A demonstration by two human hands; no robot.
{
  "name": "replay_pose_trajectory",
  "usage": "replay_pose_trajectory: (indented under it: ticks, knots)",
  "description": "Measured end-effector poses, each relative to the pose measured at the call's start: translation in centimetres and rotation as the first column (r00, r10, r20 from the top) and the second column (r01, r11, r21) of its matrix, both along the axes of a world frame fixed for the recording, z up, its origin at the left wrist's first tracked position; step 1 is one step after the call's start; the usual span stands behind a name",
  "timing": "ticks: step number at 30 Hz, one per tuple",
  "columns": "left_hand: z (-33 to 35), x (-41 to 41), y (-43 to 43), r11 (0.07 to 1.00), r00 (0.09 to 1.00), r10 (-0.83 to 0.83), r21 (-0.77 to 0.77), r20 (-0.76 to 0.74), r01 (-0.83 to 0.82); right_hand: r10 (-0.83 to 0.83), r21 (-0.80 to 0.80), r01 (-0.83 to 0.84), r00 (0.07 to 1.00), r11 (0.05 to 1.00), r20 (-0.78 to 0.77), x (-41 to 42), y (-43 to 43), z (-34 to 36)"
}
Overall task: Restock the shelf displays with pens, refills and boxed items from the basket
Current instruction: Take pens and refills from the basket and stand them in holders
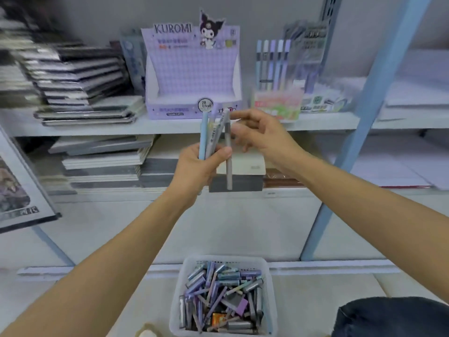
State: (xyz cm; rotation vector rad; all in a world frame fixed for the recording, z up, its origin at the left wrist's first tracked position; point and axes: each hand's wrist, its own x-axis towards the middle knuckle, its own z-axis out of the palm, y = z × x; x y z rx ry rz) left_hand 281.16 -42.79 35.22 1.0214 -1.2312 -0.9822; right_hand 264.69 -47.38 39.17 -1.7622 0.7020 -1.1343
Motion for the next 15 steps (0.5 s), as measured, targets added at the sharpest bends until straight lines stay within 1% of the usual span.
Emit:
replay_pose_trajectory:
  ticks: [4,7,11,15]
  knots:
    - [5.0,-1.4,-0.5,0.994,0.991,-0.042,-0.098,0.130,0.055,-0.016,-0.157,0.016,1.000,0.987,0.001,-1.0,-0.1,4.6]
    - [8.1,-1.9,-1.4,0.986,0.982,-0.105,-0.111,0.156,0.123,-0.046,-0.241,0.052,0.998,0.969,0.030,-2.2,-0.5,7.8]
    - [10.8,-2.4,-3.3,0.985,0.980,-0.165,-0.035,0.109,0.170,-0.190,-0.346,0.232,0.970,0.909,0.150,-4.4,-1.9,12.0]
    - [12.2,-2.7,-5.5,0.989,0.988,-0.146,-0.003,0.044,0.146,-0.352,-0.392,0.438,0.895,0.809,0.273,-6.7,-4.6,15.0]
